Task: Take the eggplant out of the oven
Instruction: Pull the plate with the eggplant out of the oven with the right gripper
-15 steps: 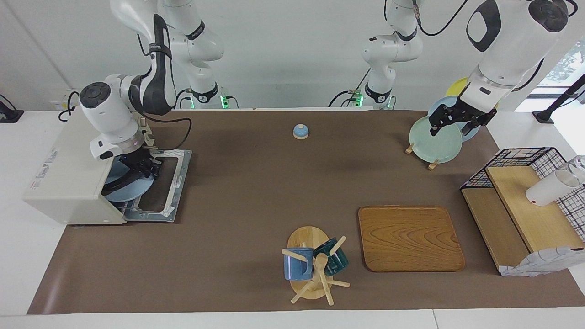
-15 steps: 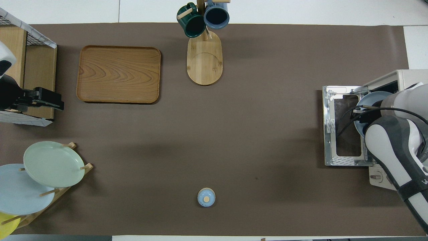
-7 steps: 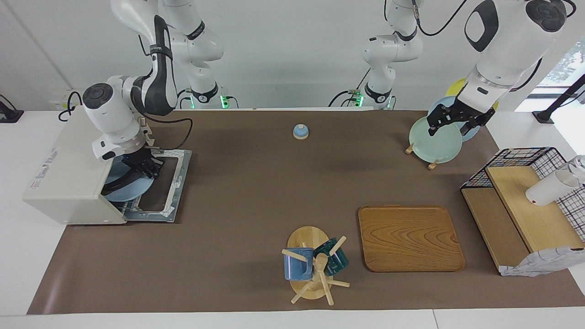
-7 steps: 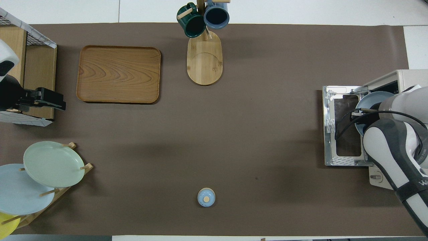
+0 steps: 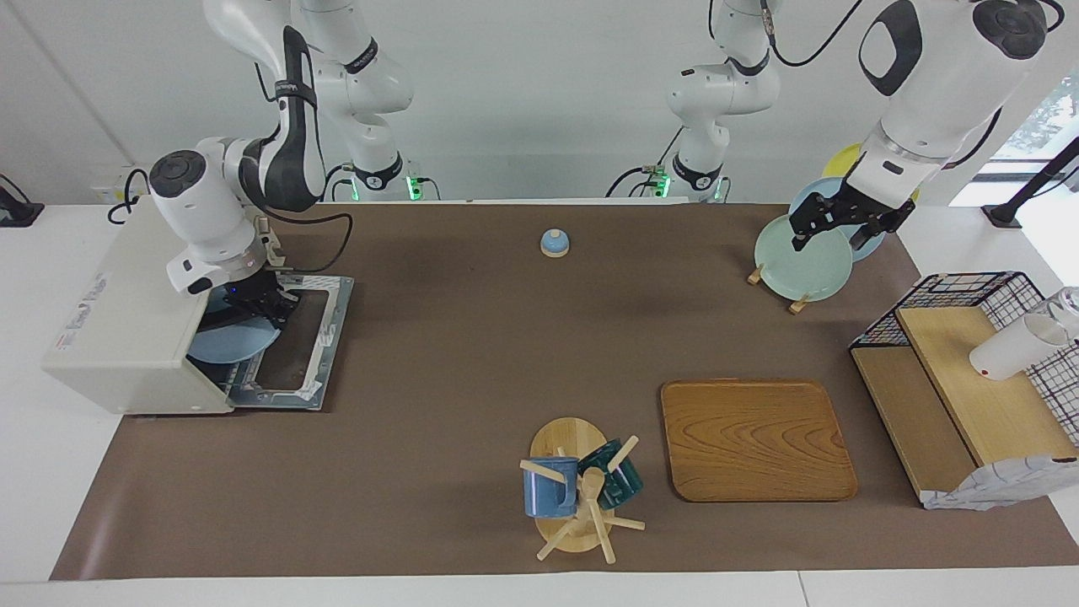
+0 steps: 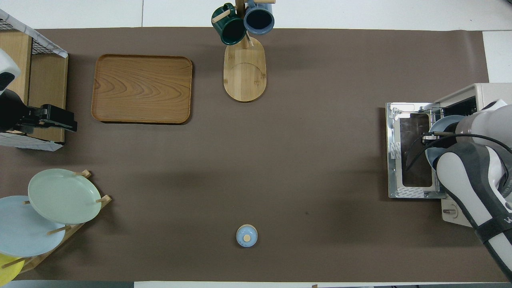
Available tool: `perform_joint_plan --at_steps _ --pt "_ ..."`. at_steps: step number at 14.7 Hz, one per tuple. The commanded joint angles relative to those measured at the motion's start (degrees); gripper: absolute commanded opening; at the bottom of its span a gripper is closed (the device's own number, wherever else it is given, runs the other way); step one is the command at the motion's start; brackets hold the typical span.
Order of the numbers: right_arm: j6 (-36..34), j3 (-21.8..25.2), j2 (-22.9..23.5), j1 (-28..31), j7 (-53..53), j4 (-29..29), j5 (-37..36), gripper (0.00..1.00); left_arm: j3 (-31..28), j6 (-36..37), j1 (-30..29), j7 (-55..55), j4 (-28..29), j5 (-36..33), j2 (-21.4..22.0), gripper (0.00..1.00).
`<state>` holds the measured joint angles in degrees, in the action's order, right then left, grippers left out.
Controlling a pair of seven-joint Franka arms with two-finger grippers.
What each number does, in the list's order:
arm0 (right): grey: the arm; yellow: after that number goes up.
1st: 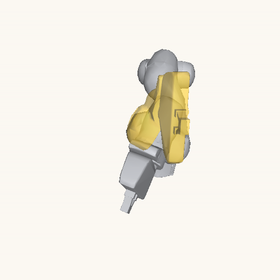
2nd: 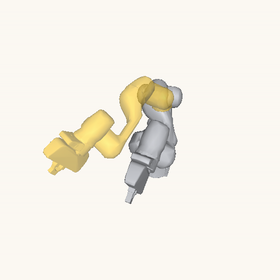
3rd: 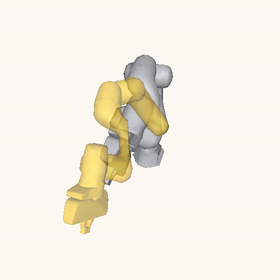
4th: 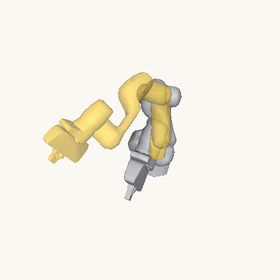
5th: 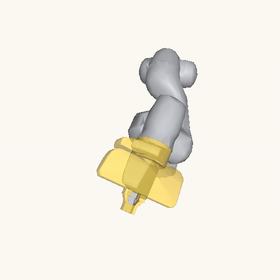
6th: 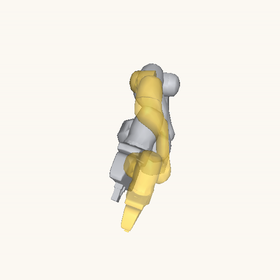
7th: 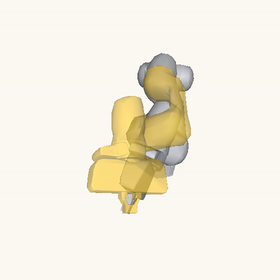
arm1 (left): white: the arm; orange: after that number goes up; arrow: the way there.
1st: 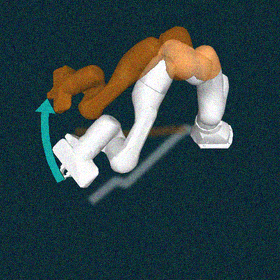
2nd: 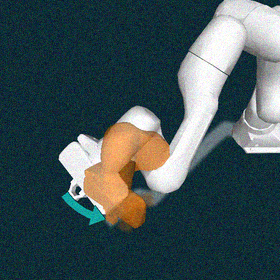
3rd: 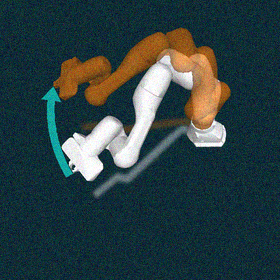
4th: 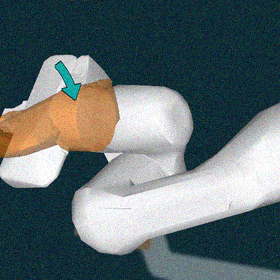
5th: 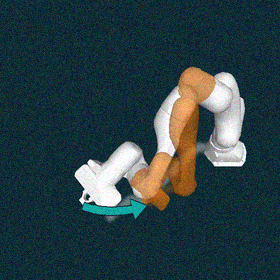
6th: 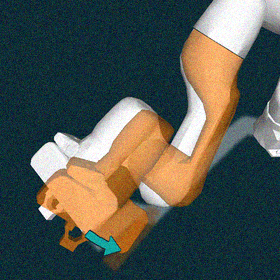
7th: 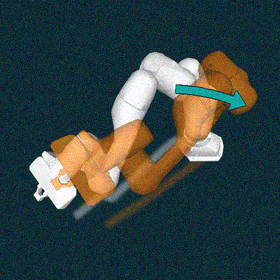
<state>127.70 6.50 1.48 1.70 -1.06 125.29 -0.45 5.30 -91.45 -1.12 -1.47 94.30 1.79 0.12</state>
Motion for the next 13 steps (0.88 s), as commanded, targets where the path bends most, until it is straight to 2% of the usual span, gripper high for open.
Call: perform_joint_plan --at_steps 1,3,6,8,13 --pt "0.5 -0.3 -0.4 0.8 -2.5 1.0 -2.6 0.00 0.2 -0.2 -0.6 -0.3 1.0 -0.5 1.2 1.00" --pt "-1.0 -0.6 -0.1 -0.2 -2.5 -0.2 -4.6 0.00 0.2 -0.3 -0.6 -0.3 1.0 -0.5 1.2 1.00" --pt "-7.3 -0.6 1.2 -5.5 -2.1 -5.7 -5.9 0.00 0.2 -0.6 -0.7 -0.3 1.0 -0.5 1.2 1.00" --pt "-9.1 -0.6 1.8 -9.9 -0.7 -7.8 -7.0 0.00 0.2 -0.7 -1.0 -0.5 1.1 -0.5 1.2 1.00" --pt "-15.2 -0.7 2.6 -23.1 10.8 -12.8 -10.1 0.00 0.2 -1.1 -2.3 -0.6 1.1 -0.5 1.2 1.00"
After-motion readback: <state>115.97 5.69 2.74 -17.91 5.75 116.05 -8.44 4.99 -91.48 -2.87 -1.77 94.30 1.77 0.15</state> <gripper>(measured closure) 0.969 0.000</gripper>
